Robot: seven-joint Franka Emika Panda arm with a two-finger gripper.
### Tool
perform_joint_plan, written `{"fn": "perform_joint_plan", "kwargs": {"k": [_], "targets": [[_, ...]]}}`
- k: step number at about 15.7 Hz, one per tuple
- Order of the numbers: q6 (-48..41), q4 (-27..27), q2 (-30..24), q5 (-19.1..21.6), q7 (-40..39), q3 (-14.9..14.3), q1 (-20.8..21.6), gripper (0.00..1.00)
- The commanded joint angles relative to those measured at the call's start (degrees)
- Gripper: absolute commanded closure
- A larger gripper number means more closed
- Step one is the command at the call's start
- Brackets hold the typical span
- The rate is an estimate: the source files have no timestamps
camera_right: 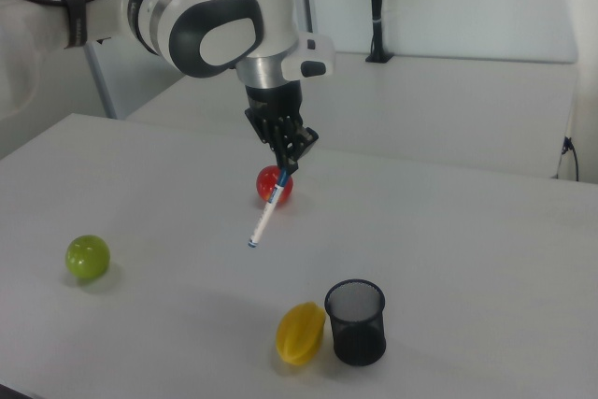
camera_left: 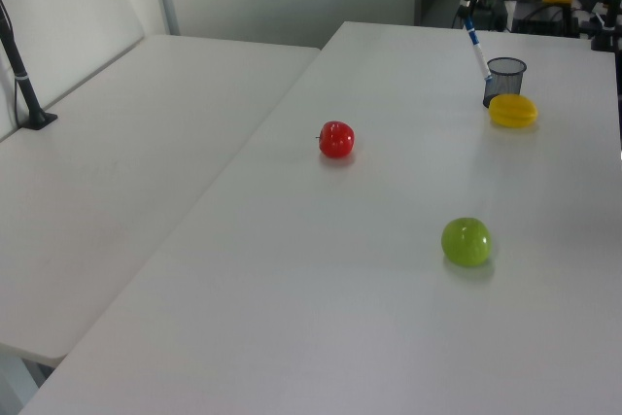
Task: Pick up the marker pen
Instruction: 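Lift the marker up out of the pen cup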
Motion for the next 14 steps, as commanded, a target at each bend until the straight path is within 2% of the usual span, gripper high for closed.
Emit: {"fn": "perform_joint_plan", "kwargs": {"k": [1,7,14], "targets": [[-4.02,0.24,-0.38,0.68,2.22,1.99,0.24,1.00],[-8.24,0.16,0.67,0.50,1.96,2.53,3.84,1.00],[-8.68,0.15,4.71,-0.29,1.87,2.61,8.41,1.00]]}}
